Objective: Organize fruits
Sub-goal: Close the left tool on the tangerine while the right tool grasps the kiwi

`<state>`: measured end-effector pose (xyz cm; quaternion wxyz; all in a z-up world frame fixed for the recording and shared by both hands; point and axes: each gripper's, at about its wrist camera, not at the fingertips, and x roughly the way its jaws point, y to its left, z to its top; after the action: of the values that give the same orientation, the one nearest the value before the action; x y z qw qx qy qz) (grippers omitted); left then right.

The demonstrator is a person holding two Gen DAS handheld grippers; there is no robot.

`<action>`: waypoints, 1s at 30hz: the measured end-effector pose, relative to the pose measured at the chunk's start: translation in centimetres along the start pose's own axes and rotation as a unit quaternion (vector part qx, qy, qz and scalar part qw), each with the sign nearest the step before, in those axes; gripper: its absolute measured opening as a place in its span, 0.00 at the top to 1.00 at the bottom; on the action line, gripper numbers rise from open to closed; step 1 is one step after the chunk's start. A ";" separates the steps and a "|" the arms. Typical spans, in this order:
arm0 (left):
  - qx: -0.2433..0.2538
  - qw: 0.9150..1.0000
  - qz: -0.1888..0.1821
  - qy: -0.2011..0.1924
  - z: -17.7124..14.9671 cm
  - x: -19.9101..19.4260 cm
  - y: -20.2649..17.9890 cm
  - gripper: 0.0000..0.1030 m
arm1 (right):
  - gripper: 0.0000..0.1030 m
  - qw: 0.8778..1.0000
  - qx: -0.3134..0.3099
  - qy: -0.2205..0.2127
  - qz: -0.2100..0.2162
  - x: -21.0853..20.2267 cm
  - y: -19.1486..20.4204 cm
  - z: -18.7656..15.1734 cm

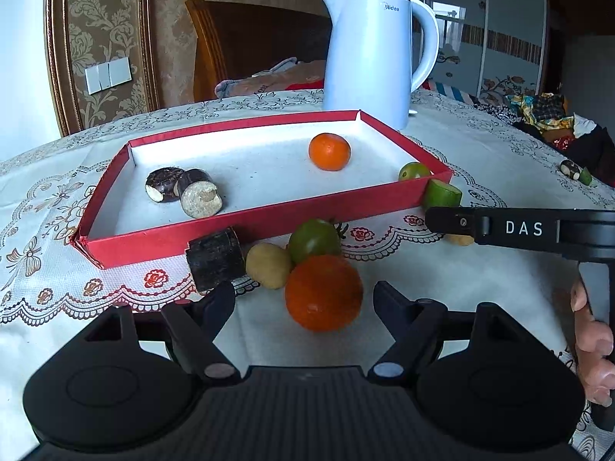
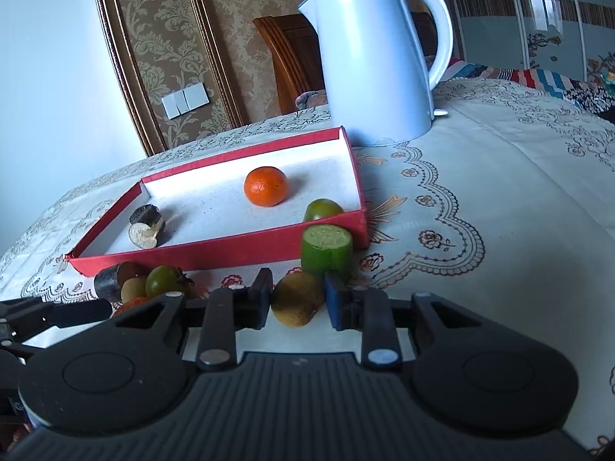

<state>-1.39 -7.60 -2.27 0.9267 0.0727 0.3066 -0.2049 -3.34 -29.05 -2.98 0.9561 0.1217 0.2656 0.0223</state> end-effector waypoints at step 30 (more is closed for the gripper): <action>0.004 0.998 0.007 -0.068 0.0 -1.8 0.3 0.60 | 0.74 1.000 -0.006 -0.005 0.000 -0.2 0.2 -0.1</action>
<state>-2.62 -6.72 -1.17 0.9466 0.0647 0.2411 -0.2042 -3.57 -28.85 -2.91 0.9582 0.1158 0.2606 0.0236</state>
